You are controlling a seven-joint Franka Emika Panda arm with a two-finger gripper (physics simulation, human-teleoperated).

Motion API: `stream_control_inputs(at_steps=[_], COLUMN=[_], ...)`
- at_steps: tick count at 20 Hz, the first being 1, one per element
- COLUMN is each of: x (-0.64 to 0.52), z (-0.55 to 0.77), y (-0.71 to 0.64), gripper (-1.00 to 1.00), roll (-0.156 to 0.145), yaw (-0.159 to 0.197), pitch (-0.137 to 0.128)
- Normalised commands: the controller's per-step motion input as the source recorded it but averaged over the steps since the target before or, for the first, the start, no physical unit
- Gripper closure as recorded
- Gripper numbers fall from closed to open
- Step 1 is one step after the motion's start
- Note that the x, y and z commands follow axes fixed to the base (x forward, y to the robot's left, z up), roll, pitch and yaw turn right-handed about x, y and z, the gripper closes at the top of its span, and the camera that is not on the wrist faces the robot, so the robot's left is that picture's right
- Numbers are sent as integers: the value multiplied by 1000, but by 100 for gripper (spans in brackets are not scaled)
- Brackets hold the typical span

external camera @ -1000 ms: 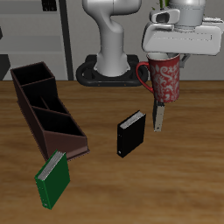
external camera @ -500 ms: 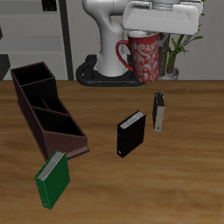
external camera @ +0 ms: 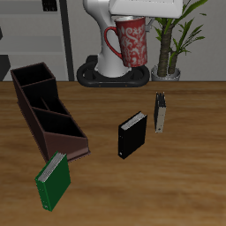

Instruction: Place the red mug into the right desk caddy's right compartment

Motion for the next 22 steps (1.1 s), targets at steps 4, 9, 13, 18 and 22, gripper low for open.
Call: stream_control_inputs(at_steps=[4, 9, 13, 18, 22], x=[-432, -219, -190, -270, -243], z=[39, -58, -6, 25, 17], y=[-369, -324, -488, -368, -271], gripper=[100, 100, 100, 100, 100], roll=[-16, -44, -51, -55, -67], yaw=[51, 49, -54, 7, -29], pitch=[-81, -57, 19, -2, 0])
